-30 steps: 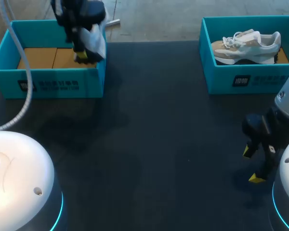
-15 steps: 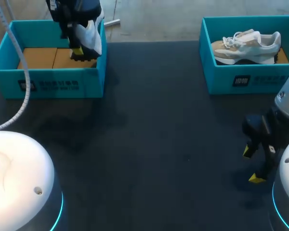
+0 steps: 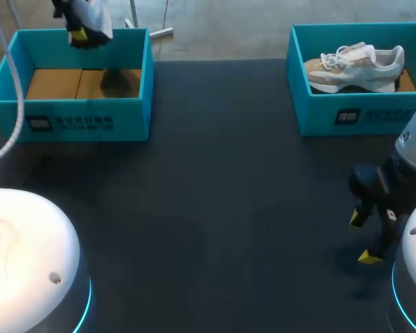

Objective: Take the shoe out of the shoebox, open the shoe tongue, remove and reinsert the insole, then place the shoe into the shoebox

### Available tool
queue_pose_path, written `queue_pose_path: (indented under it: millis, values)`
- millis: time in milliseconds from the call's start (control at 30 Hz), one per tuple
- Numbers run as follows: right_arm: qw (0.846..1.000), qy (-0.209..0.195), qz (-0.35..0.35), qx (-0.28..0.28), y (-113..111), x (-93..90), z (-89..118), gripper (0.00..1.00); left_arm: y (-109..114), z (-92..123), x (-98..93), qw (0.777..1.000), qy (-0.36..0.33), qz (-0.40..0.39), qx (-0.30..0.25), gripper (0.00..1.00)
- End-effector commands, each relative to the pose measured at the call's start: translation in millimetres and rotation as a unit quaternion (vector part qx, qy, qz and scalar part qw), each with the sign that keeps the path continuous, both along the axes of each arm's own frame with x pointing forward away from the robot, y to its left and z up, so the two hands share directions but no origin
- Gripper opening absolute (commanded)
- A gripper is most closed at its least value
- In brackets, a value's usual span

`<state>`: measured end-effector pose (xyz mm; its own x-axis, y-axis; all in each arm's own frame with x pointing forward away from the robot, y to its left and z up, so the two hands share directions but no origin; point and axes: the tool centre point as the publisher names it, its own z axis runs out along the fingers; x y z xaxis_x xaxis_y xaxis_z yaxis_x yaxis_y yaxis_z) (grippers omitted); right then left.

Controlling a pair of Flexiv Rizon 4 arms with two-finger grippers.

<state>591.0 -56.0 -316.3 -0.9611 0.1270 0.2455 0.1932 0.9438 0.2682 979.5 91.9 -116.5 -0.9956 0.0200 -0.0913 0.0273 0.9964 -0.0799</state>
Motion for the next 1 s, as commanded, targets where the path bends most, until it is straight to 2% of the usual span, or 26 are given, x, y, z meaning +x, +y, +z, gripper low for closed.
queue_pose_path:
  millis: [33,233,400,633,800,933,1000]
  values:
    - [1.0,-0.001,0.0,-0.001,0.2,-0.9,-0.6,1.0,16.3,4.3,44.4,0.999,0.033,-0.005,0.004,0.0]
    - [1.0,-0.001,0.0,-0.001,0.2,-0.9,-0.6,1.0,45.3,0.4,77.9,0.999,0.05,0.014,-0.001,0.0]
    - [1.0,-0.001,0.0,-0.001,0.2,-0.9,-0.6,1.0,66.7,-4.7,91.3,0.998,0.058,0.011,-0.004,0.0]
    - [1.0,-0.001,0.0,-0.001,0.2,-0.9,-0.6,1.0,91.6,1.7,85.2,0.997,0.046,-0.058,-0.004,0.0]
    - [1.0,-0.001,0.0,-0.001,0.2,-0.9,-0.6,1.0,114.2,1.0,75.4,0.988,0.039,-0.149,0.002,0.0]
    - [1.0,-0.001,0.0,-0.001,0.2,-0.9,-0.6,1.0,133.3,-0.7,73.0,0.969,0.021,-0.246,0.015,0.0]
    - [1.0,-0.001,0.0,-0.001,0.2,-0.9,-0.6,1.0,140.2,3.7,67.2,0.944,-0.003,-0.327,0.038,0.0]
